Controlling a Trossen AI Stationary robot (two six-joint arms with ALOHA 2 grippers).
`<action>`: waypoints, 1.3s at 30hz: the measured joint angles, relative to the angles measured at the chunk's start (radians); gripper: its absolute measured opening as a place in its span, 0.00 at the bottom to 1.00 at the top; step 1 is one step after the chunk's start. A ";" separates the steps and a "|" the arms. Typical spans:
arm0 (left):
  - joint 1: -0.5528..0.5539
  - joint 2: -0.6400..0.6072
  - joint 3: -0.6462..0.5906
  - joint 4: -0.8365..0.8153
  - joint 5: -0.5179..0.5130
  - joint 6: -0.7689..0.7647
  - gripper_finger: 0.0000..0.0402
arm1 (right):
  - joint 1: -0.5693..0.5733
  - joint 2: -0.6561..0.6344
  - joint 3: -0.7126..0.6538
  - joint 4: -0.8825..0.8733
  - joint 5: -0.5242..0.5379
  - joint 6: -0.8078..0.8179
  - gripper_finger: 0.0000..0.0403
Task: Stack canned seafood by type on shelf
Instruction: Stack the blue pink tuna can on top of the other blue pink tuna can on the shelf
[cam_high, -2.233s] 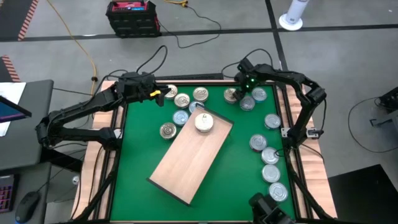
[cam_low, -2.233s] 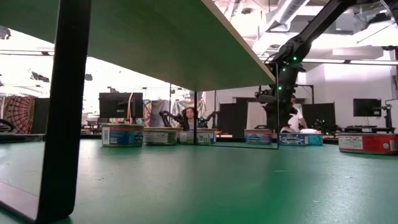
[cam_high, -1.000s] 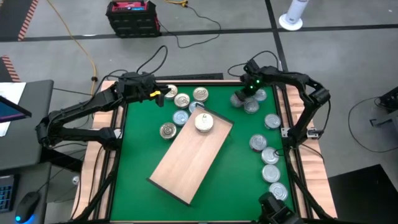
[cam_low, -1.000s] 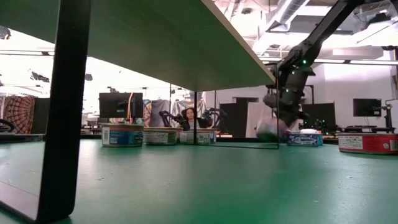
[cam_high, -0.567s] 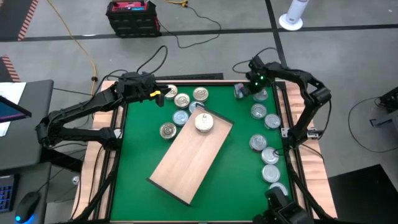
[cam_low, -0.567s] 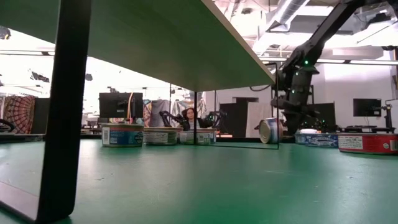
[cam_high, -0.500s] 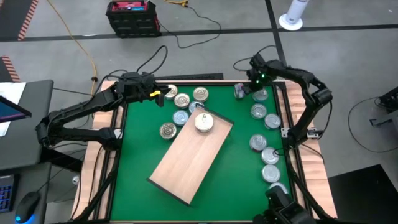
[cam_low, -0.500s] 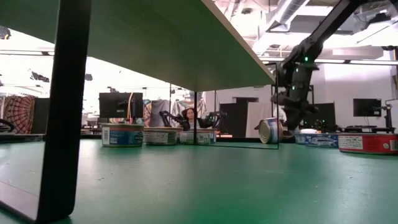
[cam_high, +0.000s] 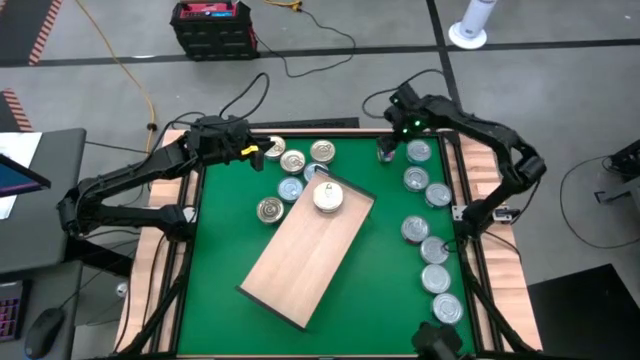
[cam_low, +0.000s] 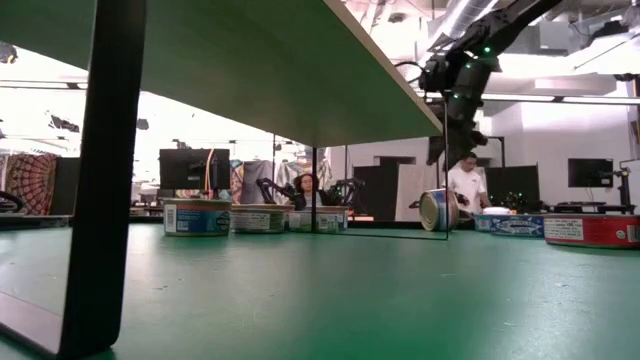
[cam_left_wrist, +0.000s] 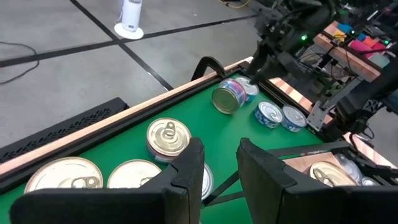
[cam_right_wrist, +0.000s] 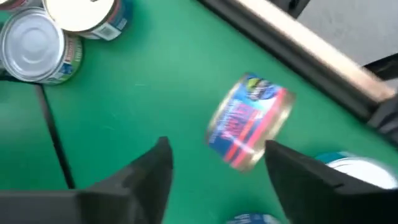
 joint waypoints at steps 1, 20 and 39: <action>0.000 0.000 0.000 0.000 0.007 0.009 0.23 | 0.019 0.007 0.000 -0.002 0.017 0.032 0.74; 0.000 0.000 0.000 -0.071 0.170 0.054 0.23 | 0.164 0.079 -0.040 0.055 0.368 0.261 0.82; 0.000 0.000 0.000 -0.092 0.183 0.092 0.23 | 0.104 0.082 -0.177 0.195 0.262 0.290 0.82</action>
